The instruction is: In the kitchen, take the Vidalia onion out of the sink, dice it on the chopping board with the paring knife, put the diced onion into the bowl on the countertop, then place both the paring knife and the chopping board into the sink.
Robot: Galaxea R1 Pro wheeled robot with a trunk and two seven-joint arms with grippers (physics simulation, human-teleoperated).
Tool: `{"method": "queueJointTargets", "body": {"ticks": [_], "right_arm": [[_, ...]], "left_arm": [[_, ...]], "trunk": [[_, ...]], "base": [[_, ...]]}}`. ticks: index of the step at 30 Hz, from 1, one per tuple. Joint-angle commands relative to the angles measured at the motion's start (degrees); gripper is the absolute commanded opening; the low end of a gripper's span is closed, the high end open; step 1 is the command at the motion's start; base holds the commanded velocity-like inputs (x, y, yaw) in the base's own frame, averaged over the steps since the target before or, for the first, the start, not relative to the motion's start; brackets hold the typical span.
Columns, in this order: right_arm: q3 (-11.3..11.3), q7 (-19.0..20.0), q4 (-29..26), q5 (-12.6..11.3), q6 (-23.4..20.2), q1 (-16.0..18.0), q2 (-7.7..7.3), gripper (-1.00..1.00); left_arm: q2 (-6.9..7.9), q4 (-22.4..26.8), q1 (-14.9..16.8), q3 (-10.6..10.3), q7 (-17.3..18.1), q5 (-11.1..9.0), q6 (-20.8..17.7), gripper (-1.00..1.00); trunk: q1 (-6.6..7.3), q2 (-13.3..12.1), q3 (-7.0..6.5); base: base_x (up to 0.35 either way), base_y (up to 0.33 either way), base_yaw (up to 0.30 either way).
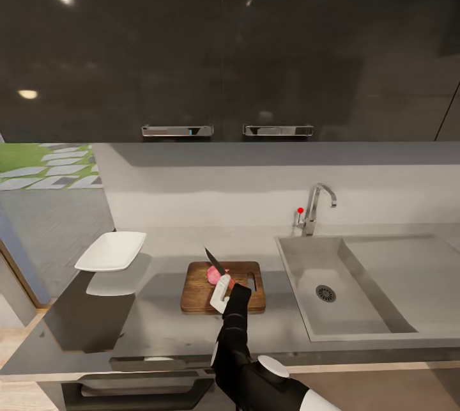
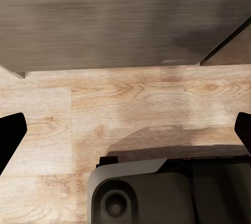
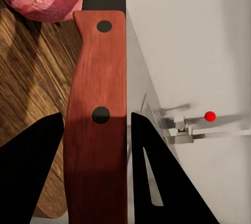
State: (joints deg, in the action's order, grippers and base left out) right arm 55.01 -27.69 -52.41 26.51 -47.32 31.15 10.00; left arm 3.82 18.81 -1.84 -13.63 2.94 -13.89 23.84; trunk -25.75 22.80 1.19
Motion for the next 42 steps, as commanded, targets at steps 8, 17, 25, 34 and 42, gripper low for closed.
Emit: {"method": "queueJointTargets", "body": {"ticks": [8, 17, 25, 34, 42], "right_arm": [[0.2, -0.3, 0.9, -0.1, -0.3, 0.1, 0.00, -1.00], [0.3, -0.2, 3.1, -0.1, -0.2, 0.1, 0.00, -1.00], [0.3, -0.2, 3.1, -0.1, -0.2, 0.1, 0.00, -1.00], [0.3, -0.2, 3.1, -0.1, -0.2, 0.1, 0.00, -1.00], [0.3, -0.2, 3.1, -0.1, -0.2, 0.1, 0.00, -1.00]], "left_arm": [[0.05, -0.1, 0.0, -0.3, 0.2, -0.6, 0.1, 1.00], [0.05, -0.5, 0.0, -0.3, 0.2, -0.6, 0.1, 1.00], [0.05, -0.5, 0.0, -0.3, 0.2, -0.6, 0.1, 1.00], [0.05, -0.5, 0.0, -0.3, 0.2, -0.6, 0.1, 1.00], [0.05, -0.5, 0.0, -0.3, 0.2, -0.6, 0.1, 1.00]], "trunk": [[-0.04, 0.1, 0.12], [-0.04, 0.1, 0.12], [-0.04, 0.1, 0.12], [-0.04, 0.1, 0.12], [-0.04, 0.1, 0.12]], "base": [[0.000, 0.000, 0.000], [0.000, 0.000, 0.000], [0.000, 0.000, 0.000], [0.000, 0.000, 0.000], [0.000, 0.000, 0.000]]}}
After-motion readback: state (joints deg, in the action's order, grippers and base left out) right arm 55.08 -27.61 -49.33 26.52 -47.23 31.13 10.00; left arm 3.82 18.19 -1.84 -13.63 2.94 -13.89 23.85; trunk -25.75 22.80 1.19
